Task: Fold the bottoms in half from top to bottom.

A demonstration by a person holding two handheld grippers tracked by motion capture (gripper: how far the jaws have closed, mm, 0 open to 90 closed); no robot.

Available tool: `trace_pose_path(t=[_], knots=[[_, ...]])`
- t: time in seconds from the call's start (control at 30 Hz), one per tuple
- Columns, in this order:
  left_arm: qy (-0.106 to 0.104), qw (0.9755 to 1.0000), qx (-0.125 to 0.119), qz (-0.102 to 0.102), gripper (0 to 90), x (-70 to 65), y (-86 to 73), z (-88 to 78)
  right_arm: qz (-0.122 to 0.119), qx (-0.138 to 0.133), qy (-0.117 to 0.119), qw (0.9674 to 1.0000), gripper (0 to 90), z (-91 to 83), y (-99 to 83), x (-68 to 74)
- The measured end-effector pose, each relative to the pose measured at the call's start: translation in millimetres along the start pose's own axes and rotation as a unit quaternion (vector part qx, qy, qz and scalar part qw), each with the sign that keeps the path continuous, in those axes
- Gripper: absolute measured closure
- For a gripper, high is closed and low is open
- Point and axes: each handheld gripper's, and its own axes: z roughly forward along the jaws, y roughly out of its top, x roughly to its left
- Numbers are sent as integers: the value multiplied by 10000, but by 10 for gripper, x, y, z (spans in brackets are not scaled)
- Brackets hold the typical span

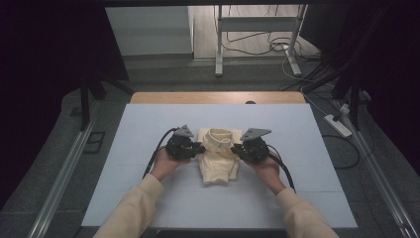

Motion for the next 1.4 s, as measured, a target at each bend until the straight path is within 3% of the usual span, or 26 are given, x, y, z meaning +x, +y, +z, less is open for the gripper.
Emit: trace_pose_path(t=[0.7,0.93,1.1,1.2,1.4], knots=[[-51,9999,127,-13,619,-30,-87,37,-63,99,73,9999,740,-1,-134,103],[-13,9998,87,-201,502,-29,-85,-9,3,91,109,9999,644,-64,-118,97],[155,9993,187,-277,386,-102,-81,-108,202,75,95,9997,485,-157,-113,79],[220,9991,195,-312,357,-136,-129,-228,302,23,93,9995,436,-267,-118,81],[298,9987,-42,-416,341,-154,-161,-410,503,-69,139,9986,426,-439,-132,61]])
